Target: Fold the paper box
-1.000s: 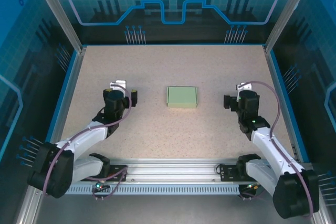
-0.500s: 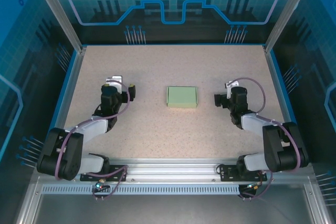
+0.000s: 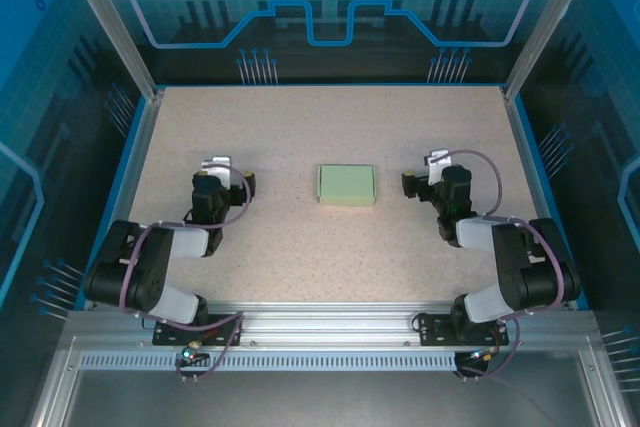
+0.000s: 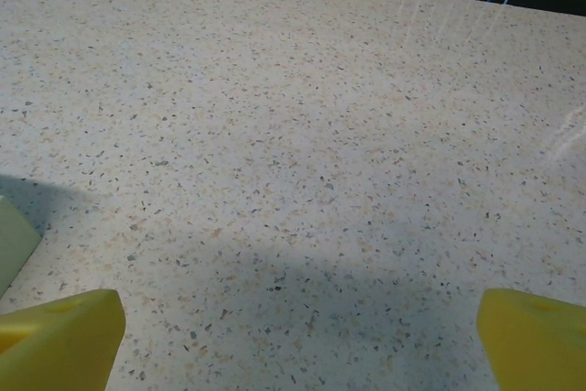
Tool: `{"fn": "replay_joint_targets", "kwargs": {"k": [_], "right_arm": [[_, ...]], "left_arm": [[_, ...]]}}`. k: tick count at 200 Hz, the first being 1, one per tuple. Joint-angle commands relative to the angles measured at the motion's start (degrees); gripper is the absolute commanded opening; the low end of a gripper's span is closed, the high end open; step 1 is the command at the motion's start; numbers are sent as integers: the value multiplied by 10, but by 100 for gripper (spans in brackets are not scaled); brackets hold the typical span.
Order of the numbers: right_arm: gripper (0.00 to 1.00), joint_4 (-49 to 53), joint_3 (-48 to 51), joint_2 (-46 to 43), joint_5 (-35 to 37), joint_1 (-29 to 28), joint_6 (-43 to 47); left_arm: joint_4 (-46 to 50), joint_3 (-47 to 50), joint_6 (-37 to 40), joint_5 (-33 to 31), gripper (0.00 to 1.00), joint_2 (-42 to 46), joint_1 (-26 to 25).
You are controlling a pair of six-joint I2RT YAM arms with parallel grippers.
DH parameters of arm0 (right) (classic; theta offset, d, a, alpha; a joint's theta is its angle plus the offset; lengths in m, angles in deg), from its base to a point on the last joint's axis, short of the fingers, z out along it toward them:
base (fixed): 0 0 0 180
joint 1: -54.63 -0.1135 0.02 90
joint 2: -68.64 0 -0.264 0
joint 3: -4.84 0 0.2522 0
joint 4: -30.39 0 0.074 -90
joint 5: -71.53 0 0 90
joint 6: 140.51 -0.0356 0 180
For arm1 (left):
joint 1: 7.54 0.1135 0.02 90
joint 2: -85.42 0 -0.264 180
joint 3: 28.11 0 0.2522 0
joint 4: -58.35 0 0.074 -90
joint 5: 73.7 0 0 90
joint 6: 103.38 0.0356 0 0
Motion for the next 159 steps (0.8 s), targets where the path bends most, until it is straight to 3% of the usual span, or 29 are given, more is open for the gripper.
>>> {"fn": "replay_joint_targets", "kwargs": {"k": [1,30,159], "right_arm": [[100,-55,9,12,-18,11,8],[100,-31,-4,12,-38,28,-7],[100,-32,-4,13,-35,26,-5]], "left_arm": [[-106,7,0,48,99,-39,21],[-19,-29,-25,87,99,-30,47],[-28,-27,-26,91,99,-31,51]]}}
